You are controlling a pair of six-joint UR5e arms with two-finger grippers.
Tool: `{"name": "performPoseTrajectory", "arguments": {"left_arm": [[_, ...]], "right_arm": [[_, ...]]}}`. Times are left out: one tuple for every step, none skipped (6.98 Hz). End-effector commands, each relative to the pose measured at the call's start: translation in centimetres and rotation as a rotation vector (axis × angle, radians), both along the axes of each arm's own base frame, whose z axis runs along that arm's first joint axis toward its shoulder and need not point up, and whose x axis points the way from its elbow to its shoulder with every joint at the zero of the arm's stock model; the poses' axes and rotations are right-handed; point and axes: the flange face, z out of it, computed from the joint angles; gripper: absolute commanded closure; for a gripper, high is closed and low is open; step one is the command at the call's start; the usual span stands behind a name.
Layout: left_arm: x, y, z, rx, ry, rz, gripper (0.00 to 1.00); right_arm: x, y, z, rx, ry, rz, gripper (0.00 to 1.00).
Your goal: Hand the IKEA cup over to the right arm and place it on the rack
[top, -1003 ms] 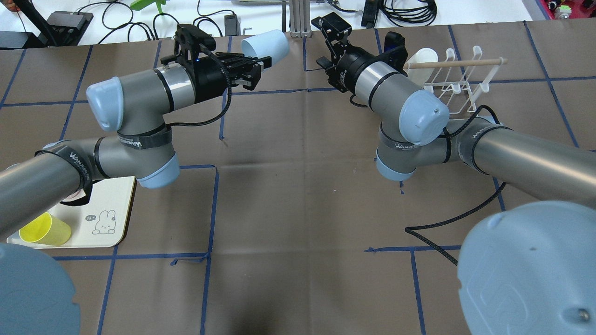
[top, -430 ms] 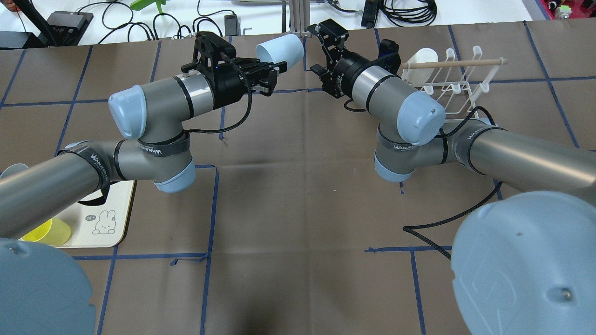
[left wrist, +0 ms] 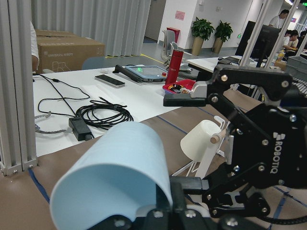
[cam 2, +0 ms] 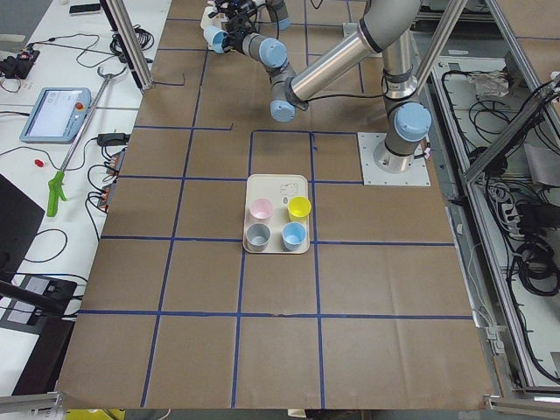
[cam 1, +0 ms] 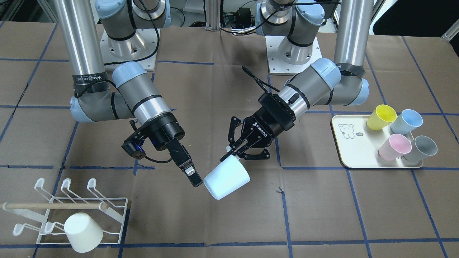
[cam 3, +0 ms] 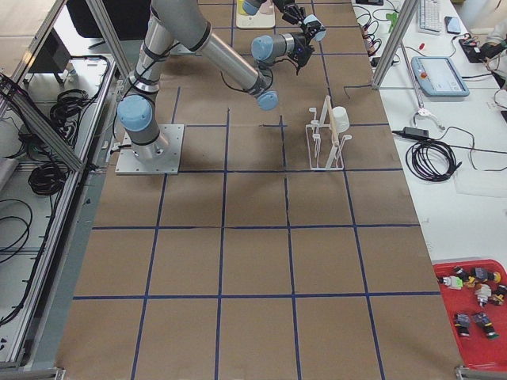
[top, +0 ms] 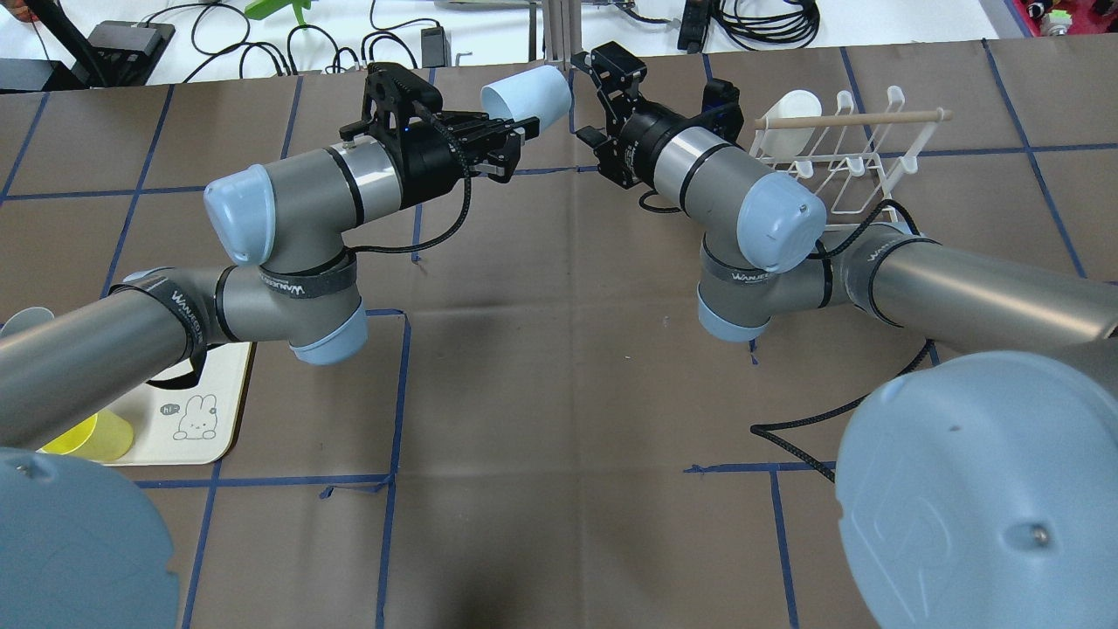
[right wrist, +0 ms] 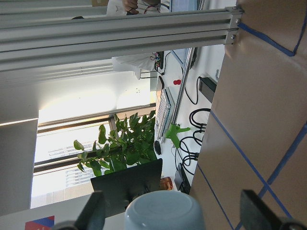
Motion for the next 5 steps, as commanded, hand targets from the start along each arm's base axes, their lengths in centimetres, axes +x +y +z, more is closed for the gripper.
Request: {"name": "performPoseTrajectory", "arguments": {"left_arm": [[0.0,0.16,-0.23,0.002,0.001,0.002,0.96],[0.01,0.12,-0.18,0.008,0.006,0.007,0.96],[0.01,0.12,-0.18,0.009,0.007,0.007,0.96],[0.01,0.09,-0.26,0.01,0.007,0.007,0.96],[0.01,0.09,-0.26,0.01,0.007,0.007,0.96]], "right_arm": [[0.93,-0.88,-0.34,0.0,-0.009,0.009,0.01],[1.24,-0.95,-0.63,0.003,-0.009,0.015,0.01],[1.51,-0.86,-0.58,0.001,-0.009,0.02,0.01],[1.77,-0.73,-0.58,0.001,-0.009,0.025,0.01],[1.89,-0.92,-0.35,-0.005,-0.01,0.025,0.01]]}}
